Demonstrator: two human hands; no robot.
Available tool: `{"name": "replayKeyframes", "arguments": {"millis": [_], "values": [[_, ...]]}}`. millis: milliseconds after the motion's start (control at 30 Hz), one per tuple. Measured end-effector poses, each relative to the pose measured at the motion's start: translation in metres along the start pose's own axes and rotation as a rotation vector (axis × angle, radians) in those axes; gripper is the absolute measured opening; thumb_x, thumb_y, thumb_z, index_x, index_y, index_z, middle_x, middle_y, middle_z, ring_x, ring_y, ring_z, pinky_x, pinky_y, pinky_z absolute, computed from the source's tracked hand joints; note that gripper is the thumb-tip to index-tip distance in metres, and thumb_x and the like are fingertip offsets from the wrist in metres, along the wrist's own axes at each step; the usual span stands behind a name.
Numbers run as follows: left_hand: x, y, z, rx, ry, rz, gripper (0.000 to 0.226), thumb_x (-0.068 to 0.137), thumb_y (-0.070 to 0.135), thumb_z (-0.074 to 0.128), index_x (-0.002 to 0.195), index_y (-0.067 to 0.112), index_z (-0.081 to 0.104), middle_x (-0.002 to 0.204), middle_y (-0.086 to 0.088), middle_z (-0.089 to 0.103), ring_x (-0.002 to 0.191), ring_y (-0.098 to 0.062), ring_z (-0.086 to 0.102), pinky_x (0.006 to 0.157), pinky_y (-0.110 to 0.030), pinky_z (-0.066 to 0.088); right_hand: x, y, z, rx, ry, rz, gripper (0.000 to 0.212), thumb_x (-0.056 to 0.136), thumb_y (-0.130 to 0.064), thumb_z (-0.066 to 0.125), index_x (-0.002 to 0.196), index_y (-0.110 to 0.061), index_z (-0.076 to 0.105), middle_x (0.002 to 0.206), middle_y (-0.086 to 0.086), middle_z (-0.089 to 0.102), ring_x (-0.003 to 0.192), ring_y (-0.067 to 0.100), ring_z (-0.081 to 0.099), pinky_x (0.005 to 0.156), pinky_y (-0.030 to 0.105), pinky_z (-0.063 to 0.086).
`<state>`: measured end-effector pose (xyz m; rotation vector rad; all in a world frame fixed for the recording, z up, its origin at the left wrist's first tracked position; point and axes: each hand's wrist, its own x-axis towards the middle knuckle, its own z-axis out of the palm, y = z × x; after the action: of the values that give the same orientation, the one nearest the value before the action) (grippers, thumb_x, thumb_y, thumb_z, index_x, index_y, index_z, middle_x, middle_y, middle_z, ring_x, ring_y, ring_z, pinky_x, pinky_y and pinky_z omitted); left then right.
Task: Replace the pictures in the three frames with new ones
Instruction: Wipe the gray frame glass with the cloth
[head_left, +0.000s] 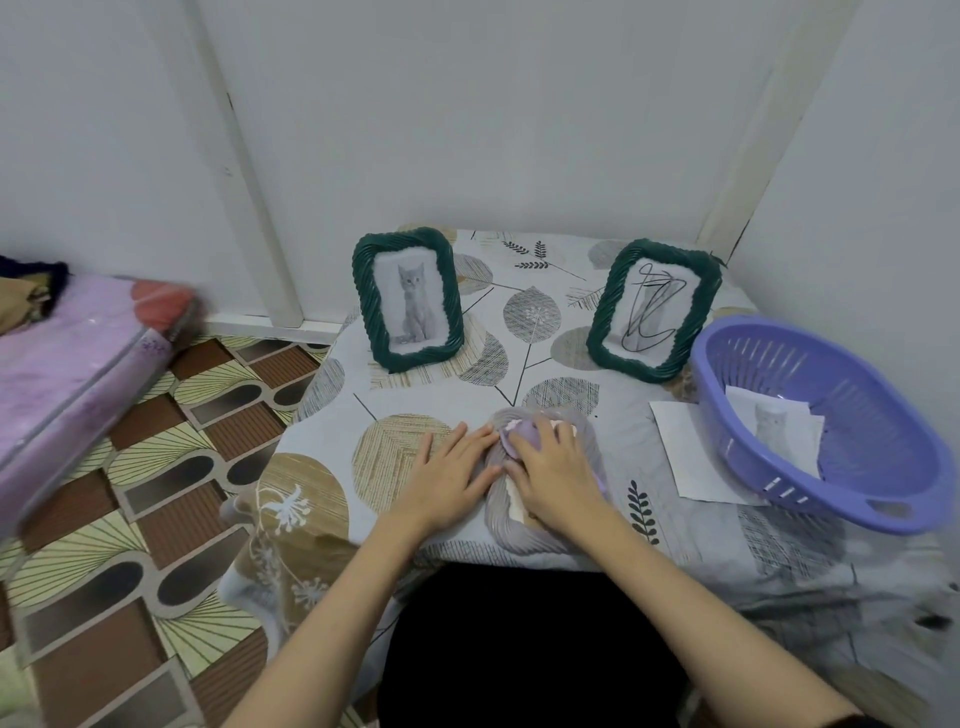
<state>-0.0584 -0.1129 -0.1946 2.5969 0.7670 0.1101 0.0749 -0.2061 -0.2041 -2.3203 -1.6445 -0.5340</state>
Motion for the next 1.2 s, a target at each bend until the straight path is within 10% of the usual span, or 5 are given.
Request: {"name": "replayKeyframes", "arguments": {"millis": [300,633,767,1000,1200], "values": [[-0.001,0.001,0.002,0.037,0.046,-0.018,0.067,0.082,0.064,0.008,0.143,0.038,0.02,0.153,0.019,0.018,0.144,-0.006,0.007,0.118,-0.042,-0.003,0.019,0.002,-0.011,0.022,-0.032,0.231,0.021,0.079,-0.021,0.051,0.069,-0.011,0.067,0.072,0.018,0.059,0.065,0.034,0.057,0.061,0.038,0.051],[0.0,-0.001,0.004,0.024,0.062,-0.007,0.077,0.073,0.068,0.001,0.142,0.04,0.021,0.153,0.02,0.02,0.144,-0.005,0.009,0.118,-0.041,-0.001,-0.014,0.033,-0.014,-0.007,0.018,-0.016,0.02,0.066,-0.023,0.065,0.086,-0.021,0.069,0.086,0.013,0.063,0.067,0.032,0.057,0.055,0.034,0.053],[0.0,0.0,0.003,0.026,0.055,-0.014,0.069,0.08,0.066,0.009,0.142,0.039,0.022,0.153,0.019,0.021,0.144,-0.006,0.01,0.118,-0.042,-0.001,0.014,0.016,-0.014,-0.039,-0.01,0.092,0.028,0.072,-0.023,0.041,0.071,-0.014,0.067,0.072,0.01,0.062,0.061,0.029,0.057,0.052,0.032,0.049],[-0.001,0.0,0.004,0.008,0.053,-0.012,0.065,0.082,0.065,0.012,0.141,0.04,0.022,0.153,0.02,0.021,0.144,-0.005,0.01,0.119,-0.041,-0.001,-0.026,0.022,-0.011,0.09,-0.025,-0.153,0.034,0.071,-0.025,0.065,0.105,-0.024,0.066,0.103,0.006,0.065,0.072,0.029,0.056,0.064,0.034,0.052],[0.0,0.002,0.003,0.022,0.06,-0.01,0.07,0.079,0.067,0.007,0.141,0.04,0.023,0.153,0.019,0.021,0.144,-0.006,0.01,0.118,-0.041,-0.001,-0.01,0.032,-0.016,-0.039,0.037,0.005,0.03,0.069,-0.026,0.044,0.082,-0.02,0.071,0.074,0.003,0.064,0.06,0.027,0.057,0.049,0.028,0.048]]}}
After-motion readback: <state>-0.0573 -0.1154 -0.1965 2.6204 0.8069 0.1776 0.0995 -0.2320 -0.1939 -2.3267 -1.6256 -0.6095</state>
